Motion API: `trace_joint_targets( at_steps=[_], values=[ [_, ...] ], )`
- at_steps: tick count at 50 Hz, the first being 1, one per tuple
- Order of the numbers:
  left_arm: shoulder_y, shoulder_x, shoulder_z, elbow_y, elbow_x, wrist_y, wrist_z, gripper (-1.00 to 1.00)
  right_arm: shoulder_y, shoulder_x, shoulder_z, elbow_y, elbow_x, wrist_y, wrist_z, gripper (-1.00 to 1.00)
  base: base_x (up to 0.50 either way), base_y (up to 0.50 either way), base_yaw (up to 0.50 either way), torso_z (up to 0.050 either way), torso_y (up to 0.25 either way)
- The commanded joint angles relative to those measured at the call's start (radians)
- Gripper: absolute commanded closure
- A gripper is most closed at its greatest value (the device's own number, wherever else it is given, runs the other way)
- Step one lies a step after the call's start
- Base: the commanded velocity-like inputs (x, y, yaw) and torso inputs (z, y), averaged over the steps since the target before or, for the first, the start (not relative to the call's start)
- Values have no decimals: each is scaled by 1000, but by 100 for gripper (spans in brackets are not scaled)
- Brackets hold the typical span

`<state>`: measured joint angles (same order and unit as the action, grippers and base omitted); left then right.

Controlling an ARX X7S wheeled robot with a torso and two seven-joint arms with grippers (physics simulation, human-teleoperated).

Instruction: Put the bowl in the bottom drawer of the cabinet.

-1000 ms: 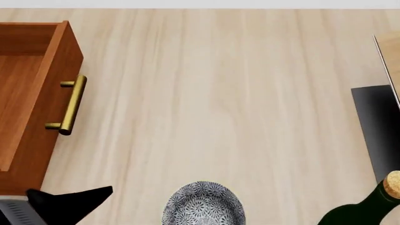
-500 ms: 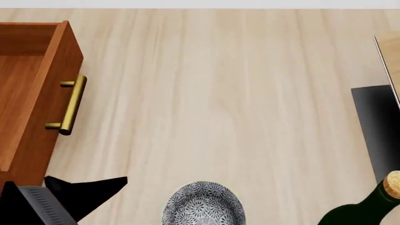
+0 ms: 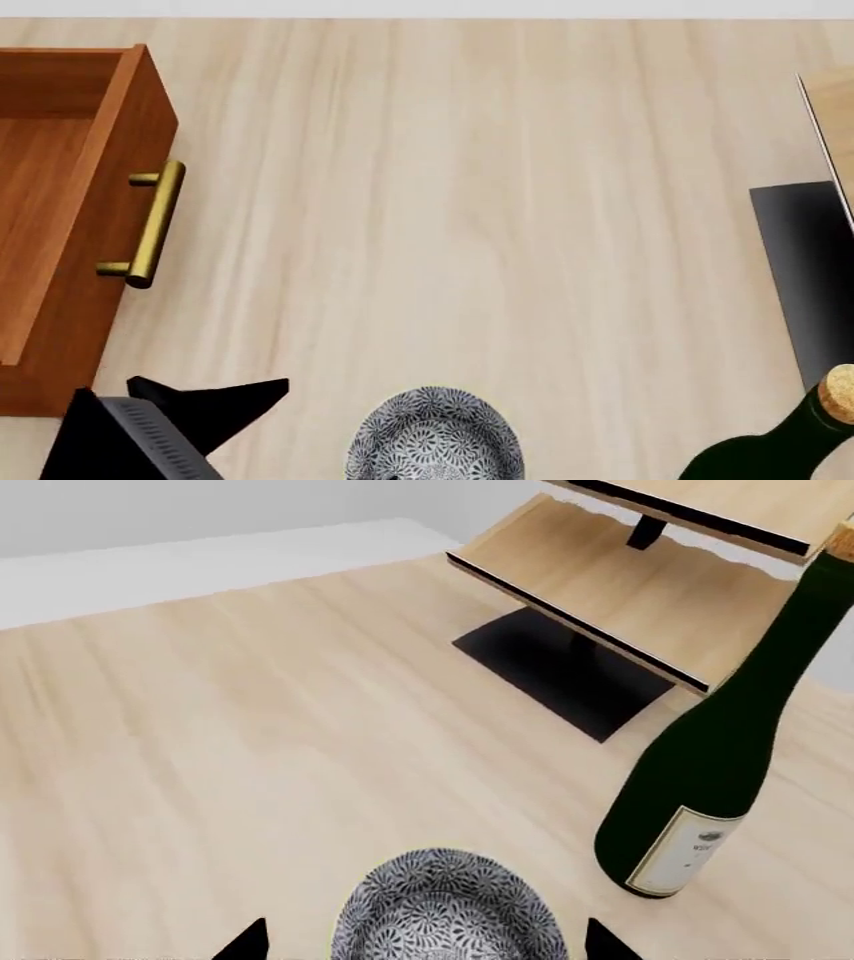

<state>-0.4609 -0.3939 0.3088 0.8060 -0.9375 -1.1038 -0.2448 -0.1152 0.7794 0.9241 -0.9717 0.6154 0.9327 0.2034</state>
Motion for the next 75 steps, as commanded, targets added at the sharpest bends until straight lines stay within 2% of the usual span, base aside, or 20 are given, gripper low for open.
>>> trace_joint_targets(
  at_steps=[1, 26, 49, 58, 75],
  values=[
    [18, 4, 72, -65, 93, 71, 49, -100, -10, -1, 11, 0, 3, -4, -1, -100, 0, 0, 0, 0, 0],
    [-38, 32, 138, -378, 235, 219, 155, -100, -31, 0, 58, -22, 33, 9, 2, -100, 0, 0, 0, 0, 0],
    [-93, 64, 172, -465, 243, 225, 180, -100, -43, 9, 80, -27, 62, 12, 21, -100, 0, 0, 0, 0, 0],
    [-86, 71, 189, -478, 246, 232, 185, -100, -45, 20, 74, -27, 75, 13, 38, -100, 0, 0, 0, 0, 0],
    [11, 72, 232, -574, 293, 320, 207, -100, -65, 19, 90, -33, 96, 9, 50, -100, 0, 0, 0, 0, 0]
  ],
)
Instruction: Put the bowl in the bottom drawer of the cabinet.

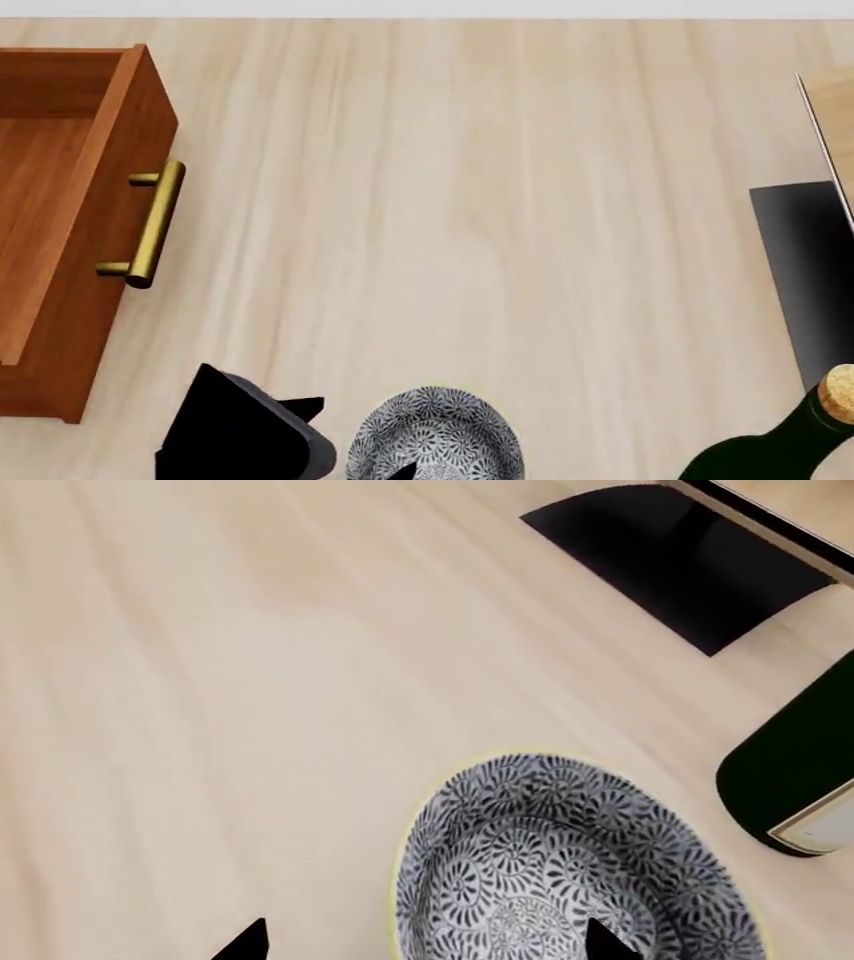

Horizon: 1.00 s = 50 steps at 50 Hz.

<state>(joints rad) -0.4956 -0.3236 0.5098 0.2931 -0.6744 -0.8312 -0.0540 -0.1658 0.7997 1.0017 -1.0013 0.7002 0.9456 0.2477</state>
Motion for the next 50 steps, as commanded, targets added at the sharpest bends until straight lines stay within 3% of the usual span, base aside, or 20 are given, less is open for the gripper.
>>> trace_joint_targets(
  at_steps=[1, 21, 27, 28, 44, 50],
  values=[
    [47, 3, 35, -74, 37, 55, 20, -100, -16, -2, 16, -4, 13, -4, 5, -100, 0, 0, 0, 0, 0],
    [-19, 96, 68, -502, 156, 269, 106, -100, -57, -14, 39, 0, 6, -31, 2, -100, 3, -2, -3, 0, -2],
    [-23, 106, 67, -545, 174, 305, 99, -100, -79, -11, 37, -7, -15, -42, 4, -100, 2, -3, -2, 0, -2],
    [-7, 107, 34, -530, 143, 321, 99, 100, -81, -10, 37, -7, -16, -43, 5, -100, 13, 0, -4, 0, -11],
    [14, 96, 24, -448, 126, 304, 56, 100, -91, -7, 62, -3, 8, -55, 8, -100, 2, -4, -4, 0, -4],
    [37, 58, 14, -274, 87, 230, 4, 100, -89, 1, 46, 8, 2, -66, 15, -100, 2, -1, -1, 0, -4]
  ],
)
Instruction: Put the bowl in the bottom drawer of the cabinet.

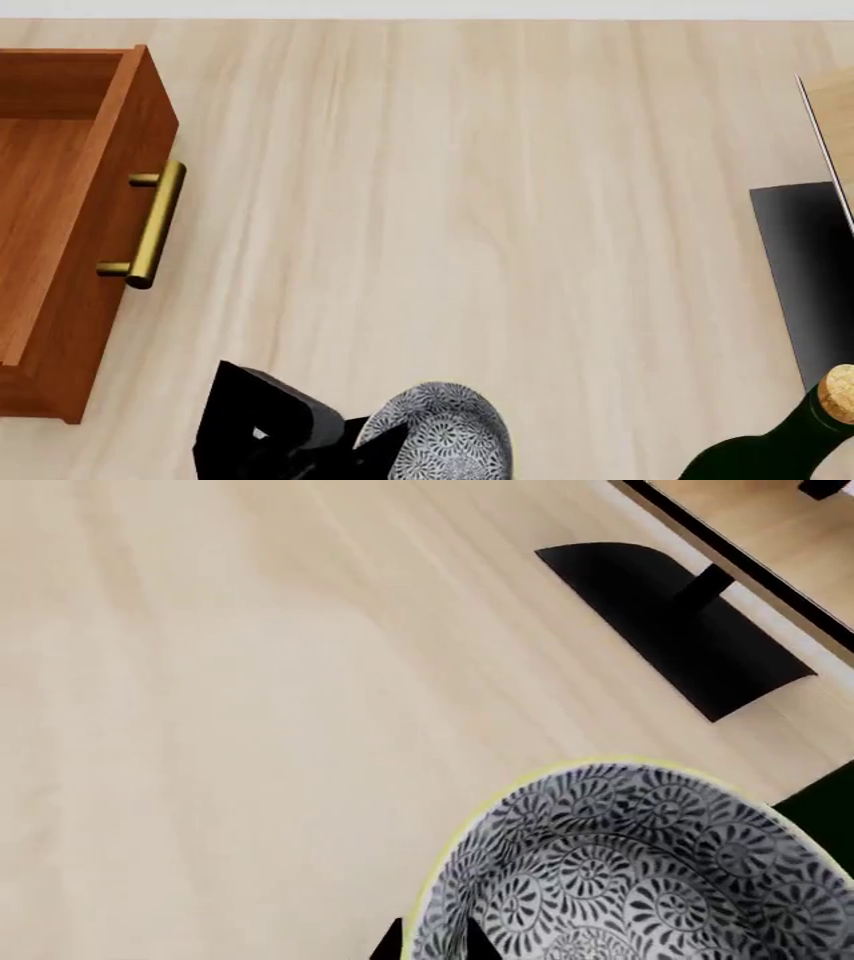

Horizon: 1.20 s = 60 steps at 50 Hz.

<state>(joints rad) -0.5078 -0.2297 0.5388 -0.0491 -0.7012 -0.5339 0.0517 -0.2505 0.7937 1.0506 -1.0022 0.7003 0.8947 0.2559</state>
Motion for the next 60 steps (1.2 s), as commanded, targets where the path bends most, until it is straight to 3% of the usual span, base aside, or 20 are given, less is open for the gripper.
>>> trace_joint_targets(
  at_steps=[1, 9, 22, 44, 60],
  values=[
    [55, -47, -20, 118, 98, -87, -111, 100, -2, 9, -7, 11, 2, -17, 8, -100, 0, 0, 0, 0, 0],
    [66, -123, -100, 472, -55, -275, -246, 100, 0, 9, -49, 36, -26, -54, 14, -100, 0, 0, 0, 0, 0],
    [-4, -175, -174, 706, -176, -423, -379, 100, 48, 37, -163, 80, -57, -95, 53, -100, 0, 0, 0, 0, 0],
    [-229, -206, -228, 753, -249, -528, -424, 100, 107, 54, -284, 117, -77, -131, 99, -100, 0, 0, 0, 0, 0],
    [-419, -201, -251, 583, -178, -500, -400, 100, 114, 56, -307, 122, -82, -141, 105, -100, 0, 0, 0, 0, 0]
  ],
)
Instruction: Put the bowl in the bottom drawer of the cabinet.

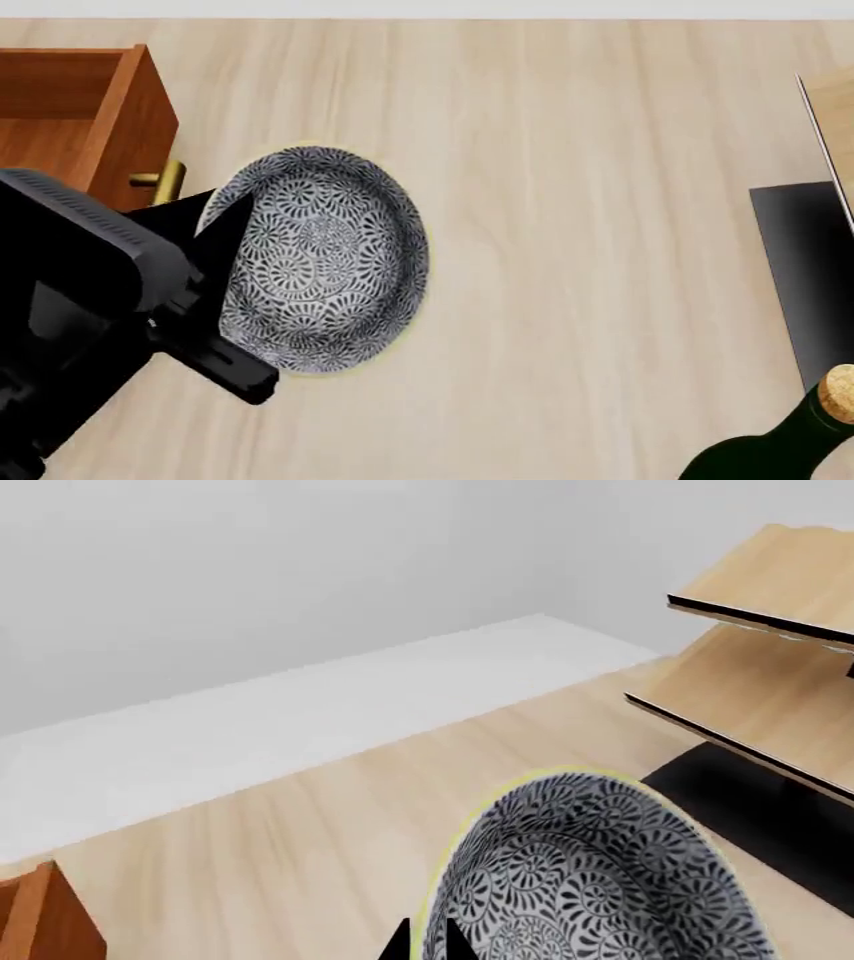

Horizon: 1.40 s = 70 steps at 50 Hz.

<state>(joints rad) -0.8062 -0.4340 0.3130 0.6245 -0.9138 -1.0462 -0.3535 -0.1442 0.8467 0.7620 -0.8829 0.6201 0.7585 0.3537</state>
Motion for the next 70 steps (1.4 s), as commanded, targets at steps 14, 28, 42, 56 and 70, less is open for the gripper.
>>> trace_joint_targets(
  at_steps=[14, 28, 42, 56, 70],
  values=[
    [-191, 67, -65, -444, 161, 149, 8, 100, -10, -6, 1, -4, 0, -6, -2, -100, 0, 0, 0, 0, 0],
    [-324, 116, -138, -806, 269, 285, -41, 100, -26, -18, 13, 6, -9, -23, -16, -100, 0, 0, 0, 0, 0],
    [-349, 88, -183, -859, 320, 327, -118, 100, -21, -16, 2, 1, -7, -20, -6, -100, 0, 0, 0, 0, 0],
    [-350, 122, -322, -1004, 267, 417, -145, 100, 0, 1, -10, 6, 5, -10, 3, -100, 0, 0, 0, 0, 0],
    [-313, 157, -395, -1087, 232, 502, -134, 100, 4, 11, 0, 5, 14, -4, -1, -100, 0, 0, 0, 0, 0]
  ],
)
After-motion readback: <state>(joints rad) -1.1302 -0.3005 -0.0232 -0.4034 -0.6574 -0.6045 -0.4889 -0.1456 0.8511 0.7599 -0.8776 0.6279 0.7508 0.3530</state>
